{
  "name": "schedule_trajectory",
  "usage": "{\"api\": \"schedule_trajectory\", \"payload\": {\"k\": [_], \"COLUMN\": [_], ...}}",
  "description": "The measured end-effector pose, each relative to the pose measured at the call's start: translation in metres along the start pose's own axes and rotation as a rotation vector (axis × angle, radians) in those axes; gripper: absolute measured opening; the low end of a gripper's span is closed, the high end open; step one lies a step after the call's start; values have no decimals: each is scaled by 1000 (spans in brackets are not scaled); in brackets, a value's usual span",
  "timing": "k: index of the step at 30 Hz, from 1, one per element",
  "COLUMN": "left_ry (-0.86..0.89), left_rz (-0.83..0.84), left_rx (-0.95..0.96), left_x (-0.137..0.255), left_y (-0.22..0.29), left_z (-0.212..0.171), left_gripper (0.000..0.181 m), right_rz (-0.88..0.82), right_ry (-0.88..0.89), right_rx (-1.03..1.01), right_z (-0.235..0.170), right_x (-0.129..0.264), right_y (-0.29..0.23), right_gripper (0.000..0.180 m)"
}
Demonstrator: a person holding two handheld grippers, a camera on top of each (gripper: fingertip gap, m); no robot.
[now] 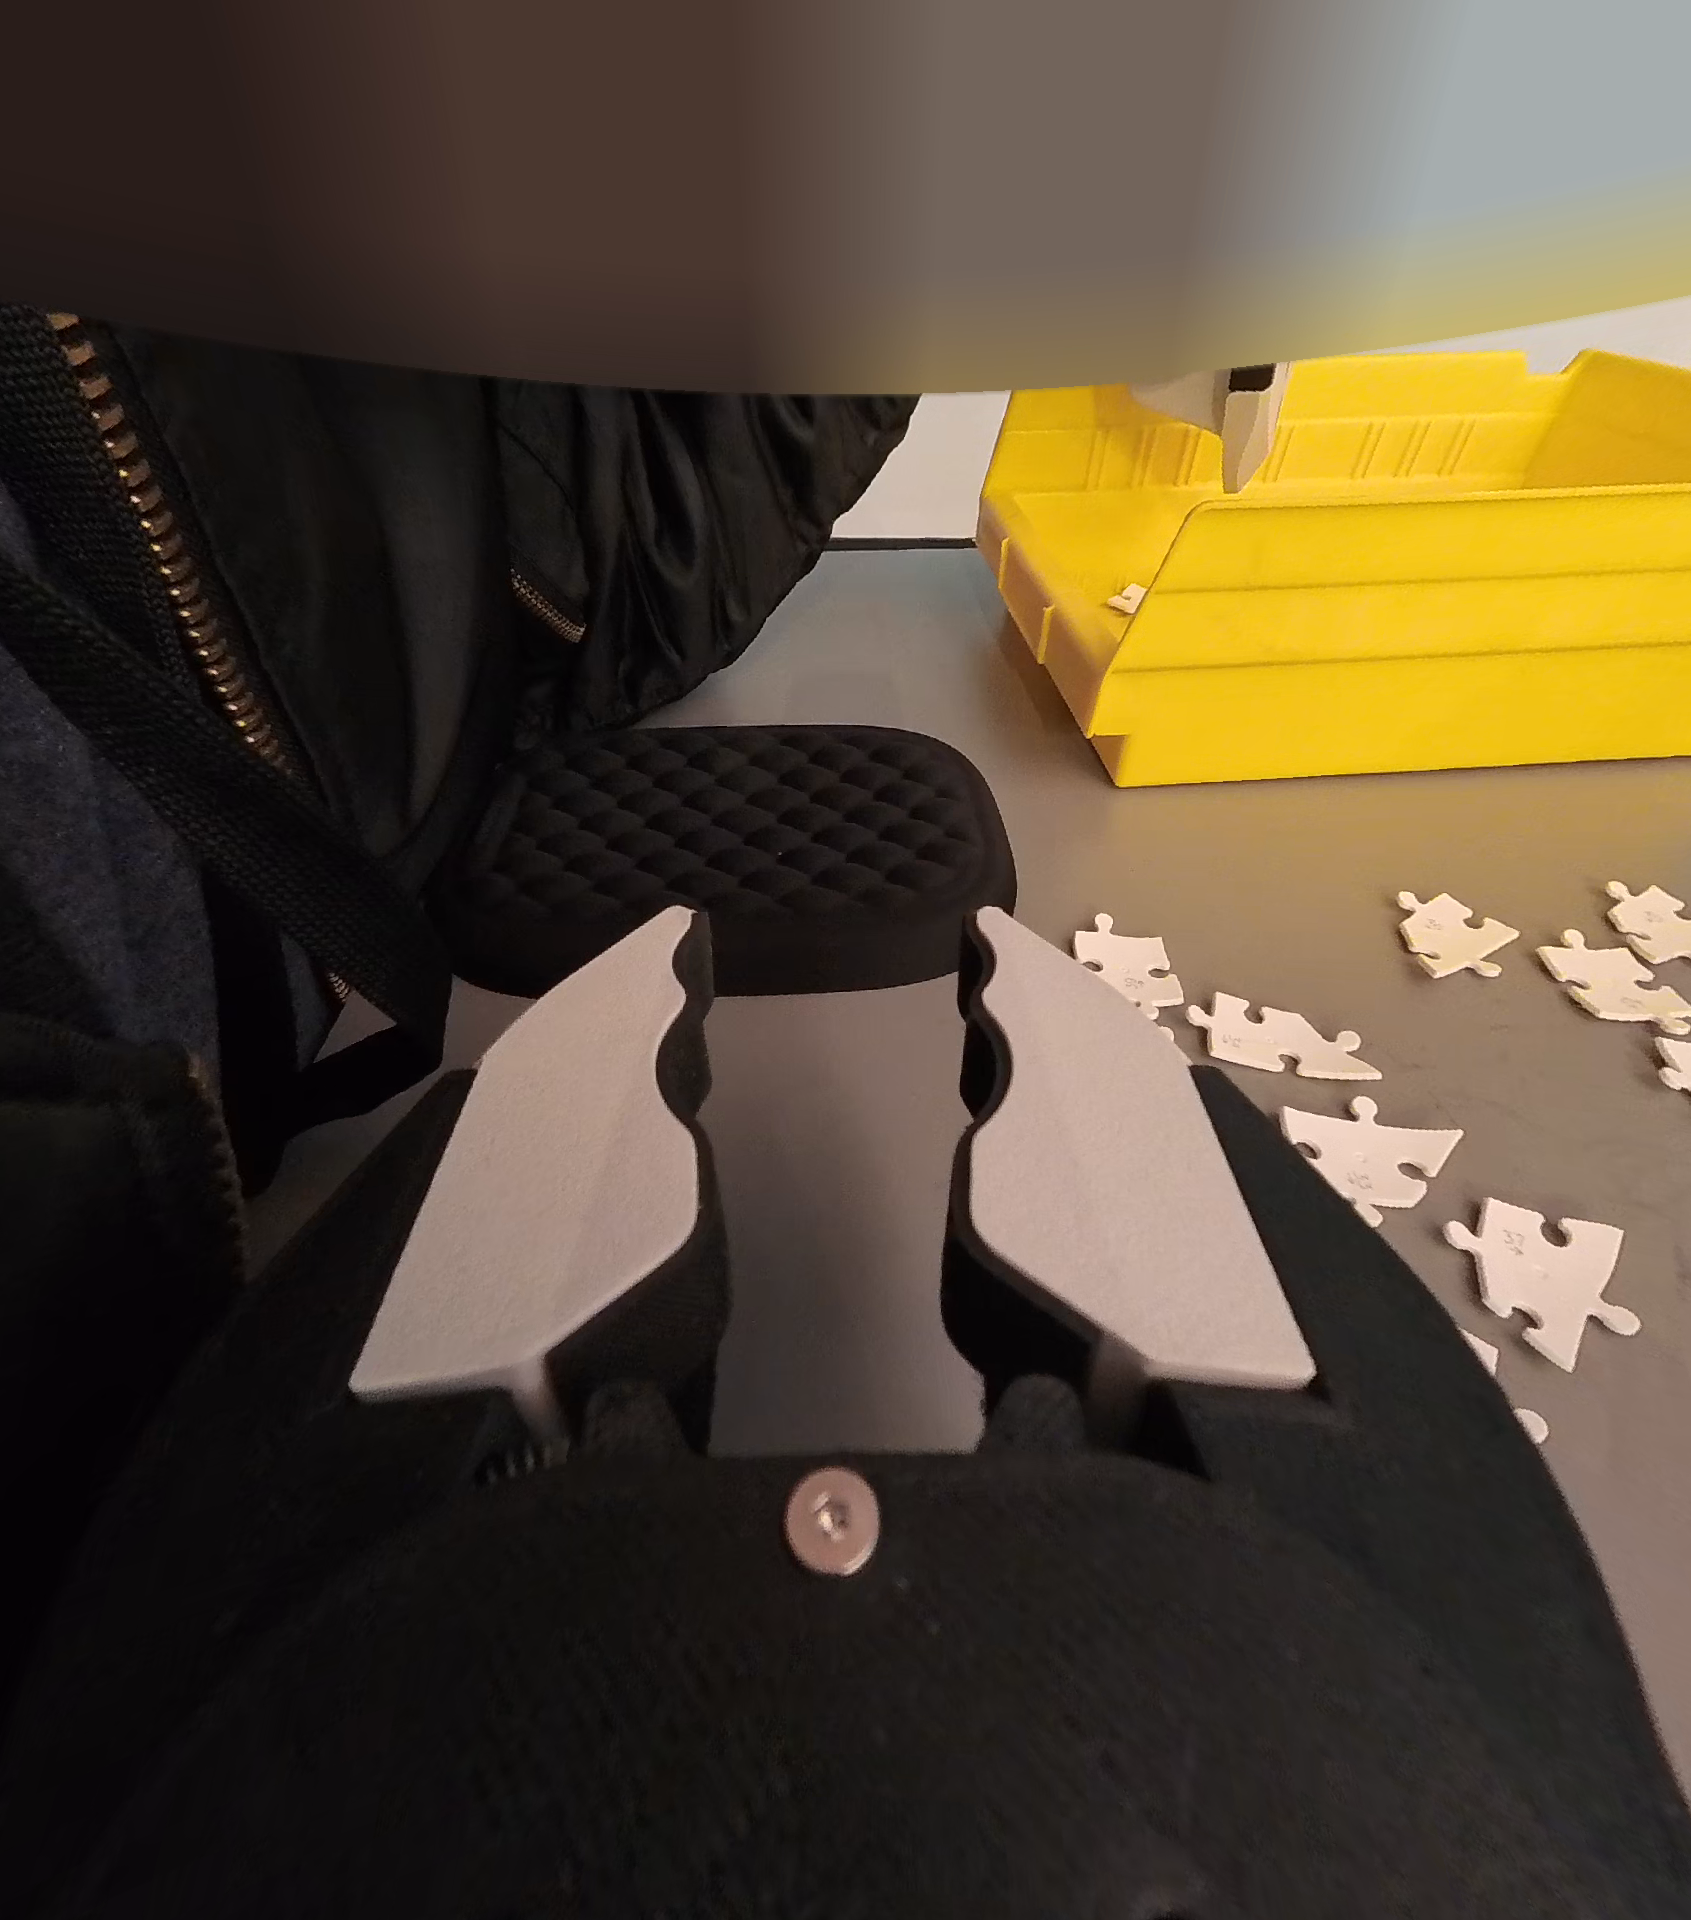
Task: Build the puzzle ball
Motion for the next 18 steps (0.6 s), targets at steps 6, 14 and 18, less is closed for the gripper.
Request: {"api": "schedule_trajectory", "payload": {"k": [6, 14, 18], "left_ry": [1, 4, 5], "left_rz": [-2, -4, -3], "left_rx": [-4, -6, -7], "left_x": [0, 1, 1], "left_y": [1, 1, 1], "left_z": [0, 0, 0], "left_gripper": [2, 2, 2], "right_rz": [1, 4, 5], "right_ry": [-2, -6, -7], "right_rx": [0, 1, 2], "right_z": [0, -1, -1], "right_x": [0, -1, -1], "right_y": [0, -1, -1], "right_gripper": [46, 46, 46]}}
Point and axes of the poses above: each gripper's, where its closed fingertips meet, x back along the fingers, z out of its top, y = z × x across the jaws, the point moved 3 cm from there along x, back along the fingers, and after that the axes turned 14 degrees about -y, right-handed, at the moved point
